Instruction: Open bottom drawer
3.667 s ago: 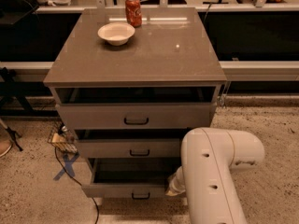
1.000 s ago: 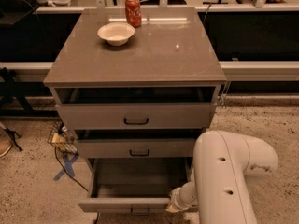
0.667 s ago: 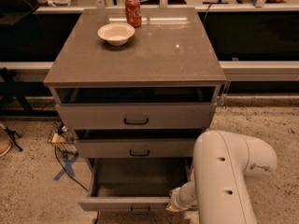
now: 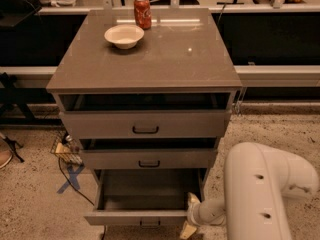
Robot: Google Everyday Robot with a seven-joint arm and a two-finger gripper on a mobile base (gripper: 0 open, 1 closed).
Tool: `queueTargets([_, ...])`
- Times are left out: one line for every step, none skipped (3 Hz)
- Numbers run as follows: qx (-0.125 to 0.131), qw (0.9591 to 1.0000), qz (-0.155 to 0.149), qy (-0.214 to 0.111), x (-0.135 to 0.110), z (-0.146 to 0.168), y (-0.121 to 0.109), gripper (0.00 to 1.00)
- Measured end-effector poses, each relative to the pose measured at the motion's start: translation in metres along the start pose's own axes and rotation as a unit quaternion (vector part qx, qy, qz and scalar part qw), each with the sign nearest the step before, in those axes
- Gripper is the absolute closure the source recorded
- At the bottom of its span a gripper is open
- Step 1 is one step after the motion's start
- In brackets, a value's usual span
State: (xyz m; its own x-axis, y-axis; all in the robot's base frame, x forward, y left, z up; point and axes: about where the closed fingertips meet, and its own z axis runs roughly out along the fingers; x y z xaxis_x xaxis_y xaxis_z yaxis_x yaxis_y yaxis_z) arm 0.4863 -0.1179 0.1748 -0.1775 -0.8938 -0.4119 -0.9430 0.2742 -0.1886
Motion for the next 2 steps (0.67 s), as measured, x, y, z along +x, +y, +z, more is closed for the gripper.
queueTargets([0.054, 0.9977, -0.015, -0.038, -0.004, -0.051, -0.010, 0.00])
queueTargets([0.094, 0.9893, -0.044, -0.102, -0.038, -0.093, -0.025, 0.00])
